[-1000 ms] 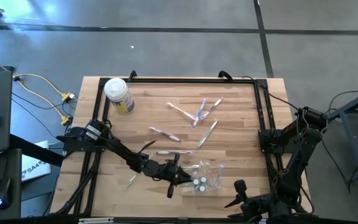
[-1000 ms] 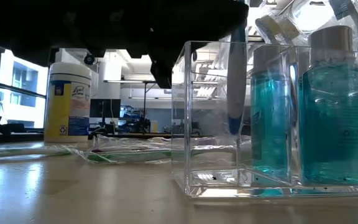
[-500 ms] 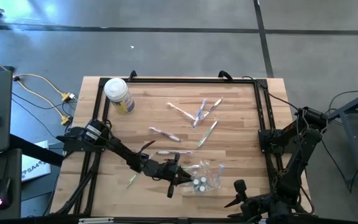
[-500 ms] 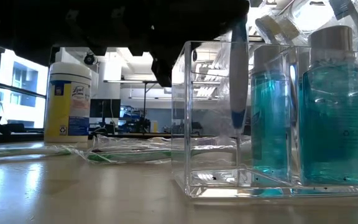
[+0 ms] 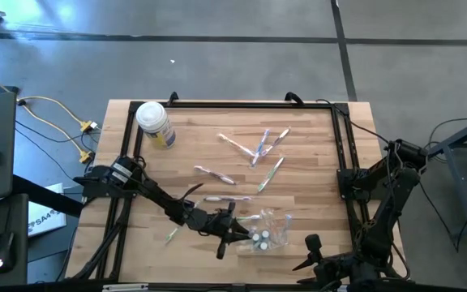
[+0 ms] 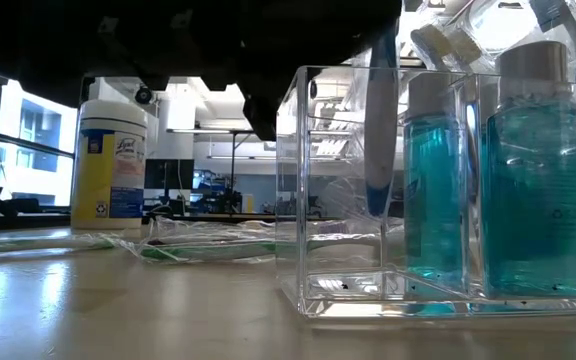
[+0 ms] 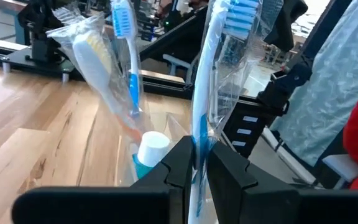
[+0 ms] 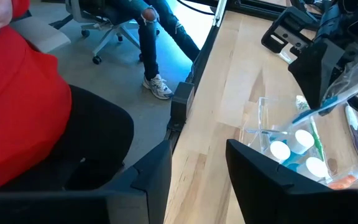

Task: Pick & Place toothbrushing station
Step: Put the left blue toothbrush into the transparent bin

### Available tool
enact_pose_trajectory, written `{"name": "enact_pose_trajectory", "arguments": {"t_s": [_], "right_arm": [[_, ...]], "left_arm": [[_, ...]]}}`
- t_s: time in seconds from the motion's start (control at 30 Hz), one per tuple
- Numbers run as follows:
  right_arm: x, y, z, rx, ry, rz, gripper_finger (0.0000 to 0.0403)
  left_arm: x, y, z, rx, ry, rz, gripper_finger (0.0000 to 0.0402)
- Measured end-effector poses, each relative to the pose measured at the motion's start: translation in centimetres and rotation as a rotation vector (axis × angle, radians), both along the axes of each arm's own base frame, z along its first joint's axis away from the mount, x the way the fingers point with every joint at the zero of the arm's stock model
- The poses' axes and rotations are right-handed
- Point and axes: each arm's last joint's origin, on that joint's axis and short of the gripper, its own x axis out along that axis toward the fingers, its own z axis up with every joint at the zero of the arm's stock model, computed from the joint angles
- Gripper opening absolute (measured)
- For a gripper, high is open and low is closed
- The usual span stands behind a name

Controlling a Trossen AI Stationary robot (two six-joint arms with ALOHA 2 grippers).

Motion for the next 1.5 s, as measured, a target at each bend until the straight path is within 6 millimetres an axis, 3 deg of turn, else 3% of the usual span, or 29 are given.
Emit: {"name": "enact_pose_trajectory", "arguments": {"t_s": [0.23,0.5,0.67,1.5], "right_arm": [[0.0,0.0,0.0,0.0,0.0,0.0,0.0146],[0.0,0.0,0.0,0.0,0.0,0.0,0.0146],[0.0,0.0,0.0,0.0,0.0,0.0,0.0146],[0.01,0.0,-0.02,-0.001,0.001,0.0,0.0146]], "left_arm": [[0.01,0.01,-0.01,0.0,0.001,0.0,0.0051],[0.01,0.04,0.08,-0.004,-0.007,0.009,0.0138],[0.01,0.06,0.07,0.004,-0.008,0.015,0.0168],[-0.09,0.45,0.54,0.208,0.003,0.125,0.0173]]}}
